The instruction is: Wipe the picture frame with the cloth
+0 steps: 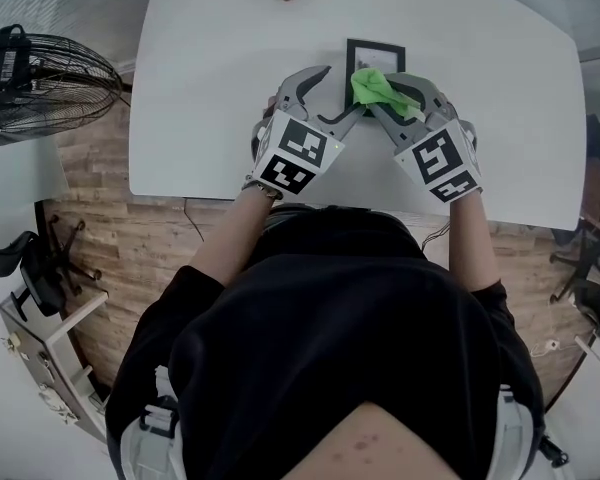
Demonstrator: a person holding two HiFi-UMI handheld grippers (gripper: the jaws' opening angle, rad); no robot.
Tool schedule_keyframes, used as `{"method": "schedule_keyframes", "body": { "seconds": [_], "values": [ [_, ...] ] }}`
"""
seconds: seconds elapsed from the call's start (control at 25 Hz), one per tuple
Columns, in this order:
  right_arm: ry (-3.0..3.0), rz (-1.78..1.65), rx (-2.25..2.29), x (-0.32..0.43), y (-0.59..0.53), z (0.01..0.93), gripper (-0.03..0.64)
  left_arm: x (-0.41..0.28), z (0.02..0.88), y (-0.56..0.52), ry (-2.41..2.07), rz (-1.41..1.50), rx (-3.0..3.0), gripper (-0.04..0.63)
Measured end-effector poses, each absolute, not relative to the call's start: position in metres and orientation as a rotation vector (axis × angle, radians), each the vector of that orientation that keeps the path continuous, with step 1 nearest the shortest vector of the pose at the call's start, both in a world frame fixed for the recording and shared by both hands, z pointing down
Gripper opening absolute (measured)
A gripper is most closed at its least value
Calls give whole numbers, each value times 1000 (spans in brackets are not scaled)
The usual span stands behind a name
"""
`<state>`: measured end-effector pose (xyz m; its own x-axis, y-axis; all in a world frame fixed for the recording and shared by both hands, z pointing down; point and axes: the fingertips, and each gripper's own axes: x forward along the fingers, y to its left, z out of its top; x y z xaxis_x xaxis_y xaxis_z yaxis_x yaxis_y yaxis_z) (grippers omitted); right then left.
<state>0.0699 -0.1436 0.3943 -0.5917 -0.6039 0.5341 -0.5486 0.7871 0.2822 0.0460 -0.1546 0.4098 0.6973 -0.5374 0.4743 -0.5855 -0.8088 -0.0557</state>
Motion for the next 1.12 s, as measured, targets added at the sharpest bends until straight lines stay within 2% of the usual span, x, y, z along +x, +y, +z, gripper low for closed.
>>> {"method": "schedule_keyframes", "body": {
  "seconds": [0.56,1.12],
  "values": [
    [-2544,-74,1282,75,-159,317,117,37,345,-168,-951,467,2901,297],
    [-2617,-86,1590,79,-157,256,117,13,283,-167,-952,269,2993,194]
  ]
}}
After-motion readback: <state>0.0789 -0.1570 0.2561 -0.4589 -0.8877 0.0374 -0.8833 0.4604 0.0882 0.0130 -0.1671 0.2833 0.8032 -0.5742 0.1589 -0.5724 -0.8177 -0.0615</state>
